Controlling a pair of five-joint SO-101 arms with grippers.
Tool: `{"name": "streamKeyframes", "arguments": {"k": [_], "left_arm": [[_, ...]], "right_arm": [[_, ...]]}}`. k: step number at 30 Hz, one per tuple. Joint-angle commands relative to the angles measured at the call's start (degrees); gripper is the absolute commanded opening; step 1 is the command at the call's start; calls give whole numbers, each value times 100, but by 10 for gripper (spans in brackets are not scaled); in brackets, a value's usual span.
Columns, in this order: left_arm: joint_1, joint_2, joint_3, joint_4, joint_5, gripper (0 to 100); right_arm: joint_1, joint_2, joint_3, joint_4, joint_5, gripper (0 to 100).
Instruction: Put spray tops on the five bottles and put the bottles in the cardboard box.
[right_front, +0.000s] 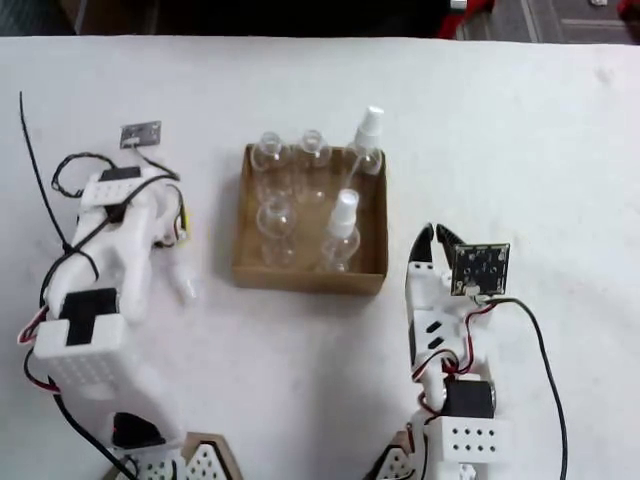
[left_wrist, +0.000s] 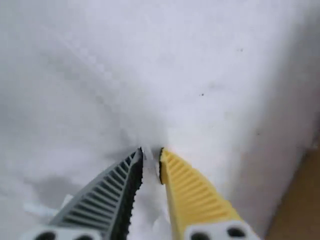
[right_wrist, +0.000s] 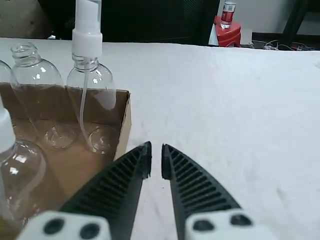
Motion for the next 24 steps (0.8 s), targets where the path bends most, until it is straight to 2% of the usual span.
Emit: {"name": "streamKeyframes", "arguments": {"k": [1,7,17,24], "left_arm": [[57,-13,-308,18,44,31],[31,-22,-316,18,123,21],[-646,31,-1811,642,1925,23],[-1279,22,-2040,633,2936,23]], "right_arm": [[13,-57,79,-127,62,19],[13,-57,79,-127,62,19],[13,-57,79,-127,62,19],[13,-31,79,-233,62,19]]}}
